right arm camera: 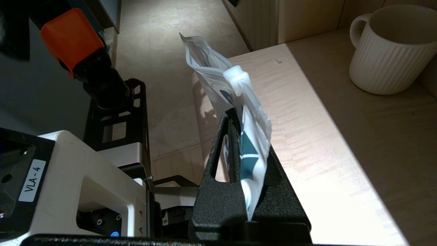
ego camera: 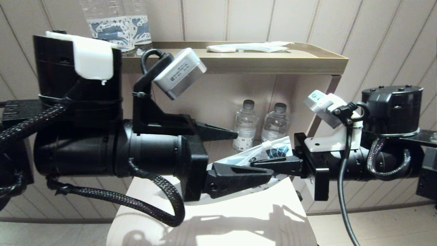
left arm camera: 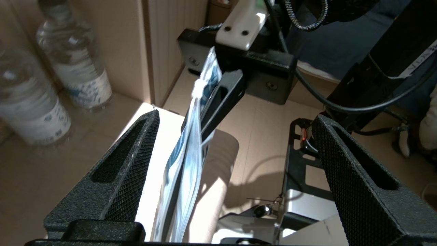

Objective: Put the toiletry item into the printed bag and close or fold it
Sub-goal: Close the strorage bag and place it on the desk

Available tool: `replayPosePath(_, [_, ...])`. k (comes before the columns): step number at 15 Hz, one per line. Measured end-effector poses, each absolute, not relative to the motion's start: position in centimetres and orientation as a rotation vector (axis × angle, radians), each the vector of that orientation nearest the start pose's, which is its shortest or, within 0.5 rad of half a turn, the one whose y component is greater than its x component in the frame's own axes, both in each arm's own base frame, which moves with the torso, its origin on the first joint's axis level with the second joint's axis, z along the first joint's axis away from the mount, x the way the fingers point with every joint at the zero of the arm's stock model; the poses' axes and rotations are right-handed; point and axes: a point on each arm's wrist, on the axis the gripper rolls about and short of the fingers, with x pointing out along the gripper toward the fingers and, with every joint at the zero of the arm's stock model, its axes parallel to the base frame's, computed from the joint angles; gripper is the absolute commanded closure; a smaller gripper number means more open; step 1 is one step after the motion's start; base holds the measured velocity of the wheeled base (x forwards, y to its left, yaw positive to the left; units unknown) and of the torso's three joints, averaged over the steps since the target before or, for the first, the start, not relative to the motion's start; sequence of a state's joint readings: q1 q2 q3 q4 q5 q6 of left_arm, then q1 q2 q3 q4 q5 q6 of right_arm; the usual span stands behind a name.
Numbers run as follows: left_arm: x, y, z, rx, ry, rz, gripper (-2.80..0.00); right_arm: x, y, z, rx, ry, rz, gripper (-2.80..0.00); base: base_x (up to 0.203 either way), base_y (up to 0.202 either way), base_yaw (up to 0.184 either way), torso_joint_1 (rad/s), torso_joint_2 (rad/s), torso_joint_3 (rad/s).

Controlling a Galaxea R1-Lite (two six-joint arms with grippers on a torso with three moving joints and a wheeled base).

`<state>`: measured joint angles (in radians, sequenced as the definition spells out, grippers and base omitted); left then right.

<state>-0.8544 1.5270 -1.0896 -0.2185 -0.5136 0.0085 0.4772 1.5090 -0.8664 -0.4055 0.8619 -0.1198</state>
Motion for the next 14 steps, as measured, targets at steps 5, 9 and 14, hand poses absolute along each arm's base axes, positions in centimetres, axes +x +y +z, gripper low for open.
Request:
replayPosePath(5, [18.1,-24.4,26.9,0.131,0.214,-1.411,-2.8,22.2,13.4,23.2,-0.051,0.173,1.346,0.0,0.0,0.0,0.0,0.0,0.0,0.0])
replayPosePath(9, [18.8,-25.5,25.8,0.17,0.221,-1.42,-2.8,22.3,13.4,23.1,-0.05,0.178,1.346,0.0,0.0,0.0,0.0,0.0,0.0,0.0])
replayPosePath(14, [19.0,-25.6,25.4,0.186,0.227,-1.413,-2.8,22.5,13.6,22.8,-0.049,0.187,1.349,0.0,0.0,0.0,0.0,0.0,0.0,0.0])
